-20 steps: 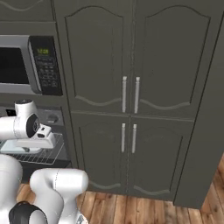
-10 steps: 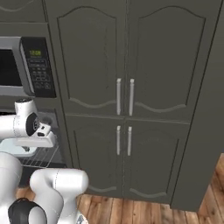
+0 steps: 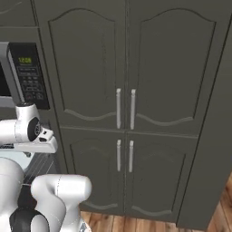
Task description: Take the baked cake out of the oven and place it on the plate for cooling. Then close the oven door.
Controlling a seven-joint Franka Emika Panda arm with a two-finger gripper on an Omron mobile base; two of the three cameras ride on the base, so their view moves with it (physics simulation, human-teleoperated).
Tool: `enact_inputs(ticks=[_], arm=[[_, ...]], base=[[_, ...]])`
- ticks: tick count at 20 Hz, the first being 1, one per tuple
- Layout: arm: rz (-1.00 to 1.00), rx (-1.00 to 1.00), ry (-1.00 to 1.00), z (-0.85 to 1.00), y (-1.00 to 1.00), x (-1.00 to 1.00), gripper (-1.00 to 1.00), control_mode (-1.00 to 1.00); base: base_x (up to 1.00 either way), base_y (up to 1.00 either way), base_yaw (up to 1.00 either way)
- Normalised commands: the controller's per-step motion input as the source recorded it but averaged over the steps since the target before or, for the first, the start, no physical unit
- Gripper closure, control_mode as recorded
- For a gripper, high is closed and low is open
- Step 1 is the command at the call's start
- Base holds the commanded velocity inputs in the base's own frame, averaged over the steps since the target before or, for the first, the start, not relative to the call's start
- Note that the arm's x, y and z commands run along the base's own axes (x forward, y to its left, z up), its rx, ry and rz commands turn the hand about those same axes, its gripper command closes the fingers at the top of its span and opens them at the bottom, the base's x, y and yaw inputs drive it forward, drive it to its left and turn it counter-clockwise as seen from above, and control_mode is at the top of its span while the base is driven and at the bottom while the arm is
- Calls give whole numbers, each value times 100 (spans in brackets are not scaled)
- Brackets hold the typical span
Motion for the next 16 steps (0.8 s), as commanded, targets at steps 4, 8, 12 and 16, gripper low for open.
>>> enact_inputs(ticks=[4, 8, 12, 16], arm=[[0, 0, 0, 0, 0, 0, -100, 100], [0, 0, 0, 0, 0, 0, -100, 100], [0, 0, 0, 0, 0, 0, -100, 100], [0, 0, 0, 0, 0, 0, -100, 100]], base=[[45, 17, 0], [41, 15, 2], [44, 26, 3], [20, 35, 10]])
